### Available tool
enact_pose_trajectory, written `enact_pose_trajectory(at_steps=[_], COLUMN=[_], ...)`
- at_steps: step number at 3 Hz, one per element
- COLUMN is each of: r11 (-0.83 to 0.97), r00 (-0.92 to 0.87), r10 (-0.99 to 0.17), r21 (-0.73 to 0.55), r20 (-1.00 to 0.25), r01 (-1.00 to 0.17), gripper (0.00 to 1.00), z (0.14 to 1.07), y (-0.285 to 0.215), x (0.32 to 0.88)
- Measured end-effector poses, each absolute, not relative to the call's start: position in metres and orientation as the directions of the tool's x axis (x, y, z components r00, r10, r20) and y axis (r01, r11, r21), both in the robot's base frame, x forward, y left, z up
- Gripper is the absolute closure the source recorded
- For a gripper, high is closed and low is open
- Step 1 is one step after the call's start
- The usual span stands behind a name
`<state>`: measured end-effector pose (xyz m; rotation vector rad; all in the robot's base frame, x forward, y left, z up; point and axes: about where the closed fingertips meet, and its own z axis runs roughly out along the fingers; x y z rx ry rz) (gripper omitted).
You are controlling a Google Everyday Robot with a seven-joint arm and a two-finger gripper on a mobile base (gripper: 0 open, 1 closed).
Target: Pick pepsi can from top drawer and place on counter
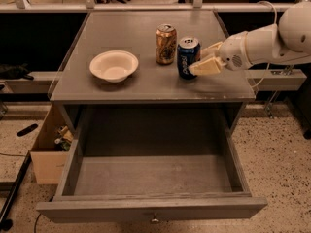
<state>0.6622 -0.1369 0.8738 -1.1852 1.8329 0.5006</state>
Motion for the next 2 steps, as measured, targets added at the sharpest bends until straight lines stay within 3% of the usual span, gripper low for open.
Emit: enact_pose_trajectory(at_steps=[1, 2], r11=[0.465, 0.465], r00=[-0.166, -0.166], r10=[-0.526, -0.526], r21=[-0.119, -0.119], r20=[-0.834, -0.834], r01=[-0.877, -0.877], gripper=[0.15, 0.00], z=[0.8738, 0.8738], y=[-0.1369, -0.1368], x=[0.6622, 0.6623])
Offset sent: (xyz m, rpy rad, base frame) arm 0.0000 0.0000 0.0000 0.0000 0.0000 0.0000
